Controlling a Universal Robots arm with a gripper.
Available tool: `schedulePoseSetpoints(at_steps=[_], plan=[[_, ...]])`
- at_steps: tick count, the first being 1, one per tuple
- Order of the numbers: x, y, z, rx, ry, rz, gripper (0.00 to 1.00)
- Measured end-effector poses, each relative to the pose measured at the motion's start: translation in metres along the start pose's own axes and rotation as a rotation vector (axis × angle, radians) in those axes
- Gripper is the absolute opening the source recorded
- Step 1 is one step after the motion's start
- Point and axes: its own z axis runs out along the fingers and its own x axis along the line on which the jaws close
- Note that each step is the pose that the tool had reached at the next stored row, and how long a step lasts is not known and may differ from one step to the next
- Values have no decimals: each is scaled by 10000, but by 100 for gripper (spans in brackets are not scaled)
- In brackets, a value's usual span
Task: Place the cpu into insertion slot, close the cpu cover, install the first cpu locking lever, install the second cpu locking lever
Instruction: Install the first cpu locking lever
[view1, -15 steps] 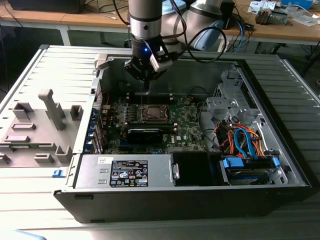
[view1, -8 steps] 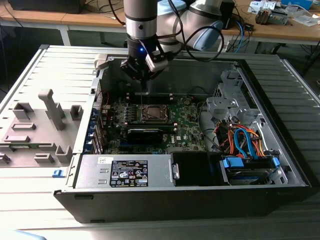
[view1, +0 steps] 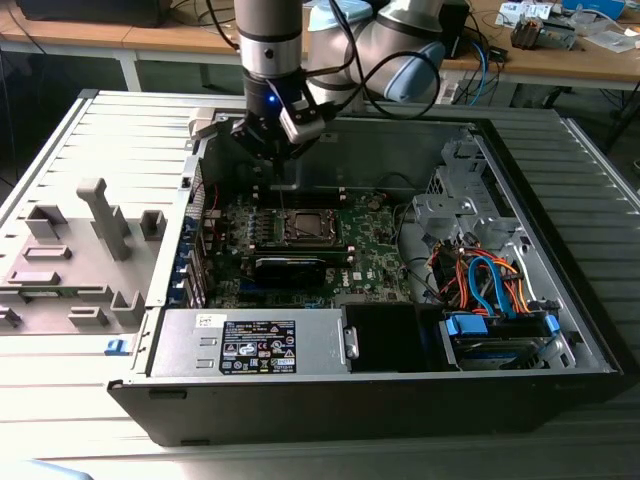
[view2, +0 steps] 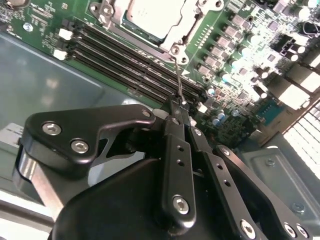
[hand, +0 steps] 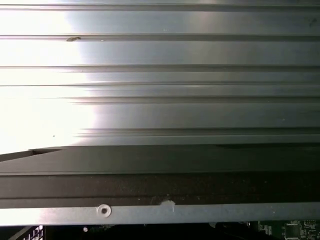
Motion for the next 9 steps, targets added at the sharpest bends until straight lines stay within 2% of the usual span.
schedulePoseSetpoints(at_steps=[5, 9], plan=[[21, -1, -7, 3, 0, -1, 11], [21, 1, -58, 0, -8, -1, 11]])
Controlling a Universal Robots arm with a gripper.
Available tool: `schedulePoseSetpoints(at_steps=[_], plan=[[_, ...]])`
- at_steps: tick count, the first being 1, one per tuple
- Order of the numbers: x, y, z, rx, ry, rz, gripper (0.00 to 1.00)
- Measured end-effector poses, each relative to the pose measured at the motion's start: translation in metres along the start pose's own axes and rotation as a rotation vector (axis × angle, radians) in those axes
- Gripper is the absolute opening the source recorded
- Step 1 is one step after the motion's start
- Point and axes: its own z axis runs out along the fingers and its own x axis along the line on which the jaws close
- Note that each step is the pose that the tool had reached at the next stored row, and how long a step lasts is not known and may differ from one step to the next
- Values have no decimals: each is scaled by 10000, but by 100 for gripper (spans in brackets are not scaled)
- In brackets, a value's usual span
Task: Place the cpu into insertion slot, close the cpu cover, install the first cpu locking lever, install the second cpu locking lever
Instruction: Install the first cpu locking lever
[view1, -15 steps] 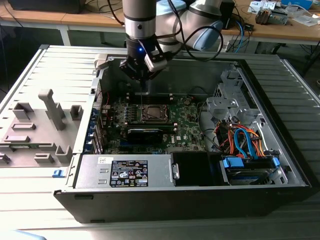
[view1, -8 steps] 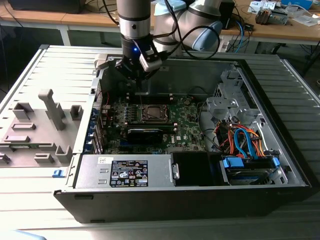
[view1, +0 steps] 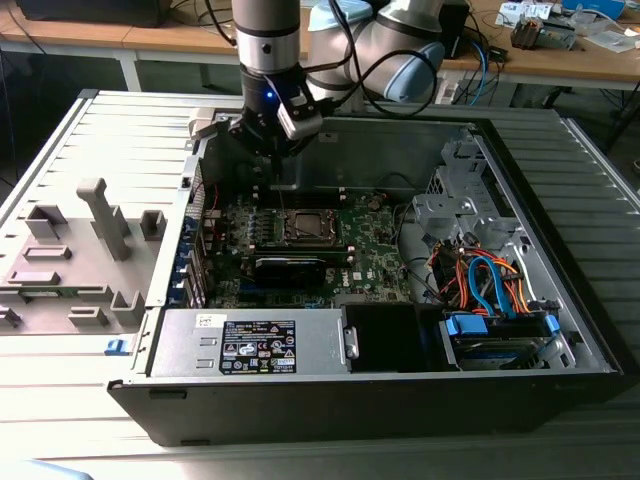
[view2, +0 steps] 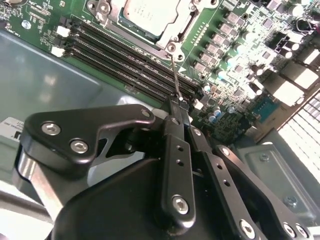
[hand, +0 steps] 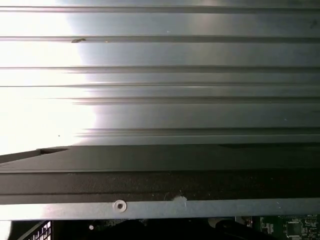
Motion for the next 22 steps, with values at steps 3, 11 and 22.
schedulePoseSetpoints(at_steps=[3, 11, 22], plan=[[1, 3, -20, -1, -2, 3, 11], [33, 41, -44, -1, -9, 2, 11], [53, -168, -50, 0, -7, 1, 11]])
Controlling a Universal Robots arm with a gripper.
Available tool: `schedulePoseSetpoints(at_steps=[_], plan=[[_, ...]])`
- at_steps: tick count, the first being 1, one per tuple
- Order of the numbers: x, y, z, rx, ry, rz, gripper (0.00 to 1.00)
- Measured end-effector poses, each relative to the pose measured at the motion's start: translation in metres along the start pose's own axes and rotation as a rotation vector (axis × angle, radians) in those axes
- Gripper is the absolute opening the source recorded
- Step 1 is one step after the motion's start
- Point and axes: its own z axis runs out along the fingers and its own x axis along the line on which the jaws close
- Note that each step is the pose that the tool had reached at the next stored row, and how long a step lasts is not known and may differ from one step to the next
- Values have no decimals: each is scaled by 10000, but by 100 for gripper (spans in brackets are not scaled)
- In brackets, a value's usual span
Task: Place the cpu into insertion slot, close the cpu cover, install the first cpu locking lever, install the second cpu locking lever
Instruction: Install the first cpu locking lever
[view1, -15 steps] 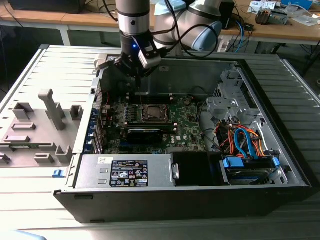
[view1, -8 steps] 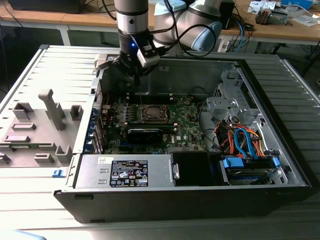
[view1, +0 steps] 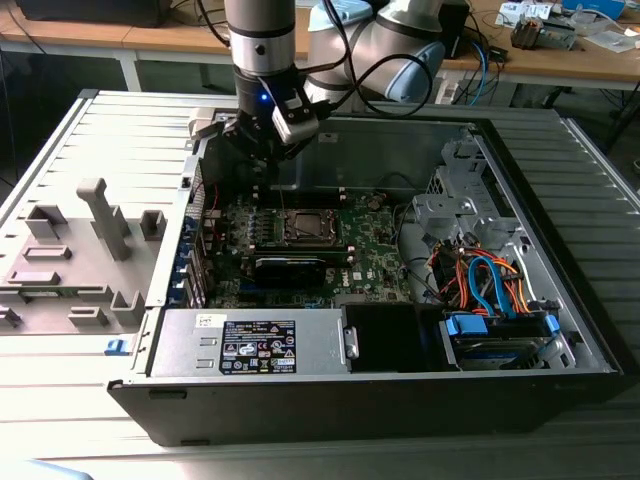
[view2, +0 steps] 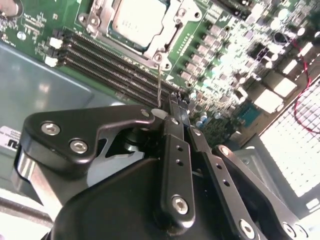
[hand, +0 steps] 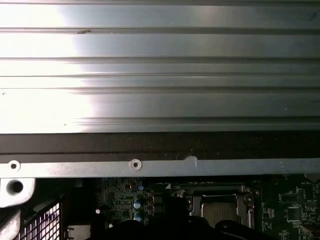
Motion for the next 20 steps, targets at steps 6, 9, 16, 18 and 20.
schedulePoseSetpoints(at_steps=[6, 9, 16, 18, 20], plan=[[-2, -5, 0, 5, 1, 1, 11], [-25, -5, 2, 29, -1, -1, 11], [-62, -5, 5, 55, -1, -1, 11], [-70, -5, 6, 62, 0, -3, 11], [-79, -4, 6, 69, -1, -3, 11]])
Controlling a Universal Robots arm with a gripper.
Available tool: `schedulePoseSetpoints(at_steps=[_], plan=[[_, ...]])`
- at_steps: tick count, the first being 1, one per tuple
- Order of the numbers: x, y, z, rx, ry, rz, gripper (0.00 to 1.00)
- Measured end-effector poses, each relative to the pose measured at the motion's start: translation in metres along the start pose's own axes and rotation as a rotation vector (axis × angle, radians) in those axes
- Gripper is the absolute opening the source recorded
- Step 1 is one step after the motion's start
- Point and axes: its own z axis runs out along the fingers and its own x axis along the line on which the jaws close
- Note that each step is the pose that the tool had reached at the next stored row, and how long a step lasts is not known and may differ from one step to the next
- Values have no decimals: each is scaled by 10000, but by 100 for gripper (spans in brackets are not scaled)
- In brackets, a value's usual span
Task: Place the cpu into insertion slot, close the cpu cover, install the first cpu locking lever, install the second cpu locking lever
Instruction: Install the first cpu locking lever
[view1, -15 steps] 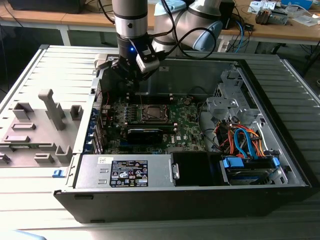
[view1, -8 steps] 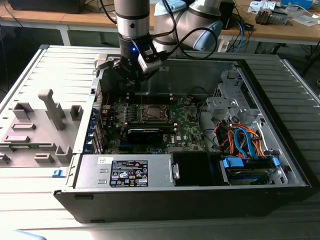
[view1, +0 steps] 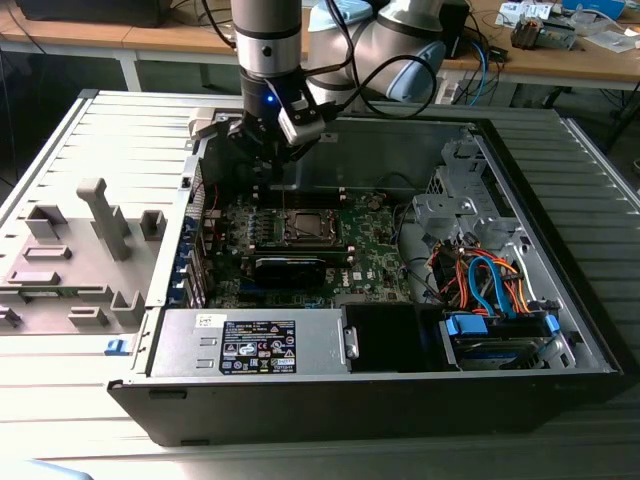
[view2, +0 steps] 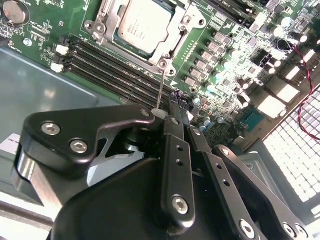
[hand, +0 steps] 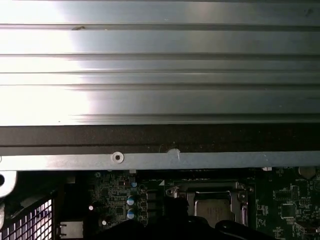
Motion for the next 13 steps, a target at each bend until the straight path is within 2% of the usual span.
schedulePoseSetpoints(at_steps=[8, 13], plan=[[-32, 0, 3, 28, 0, 0, 11], [-77, 1, 6, 85, 0, -3, 11]])
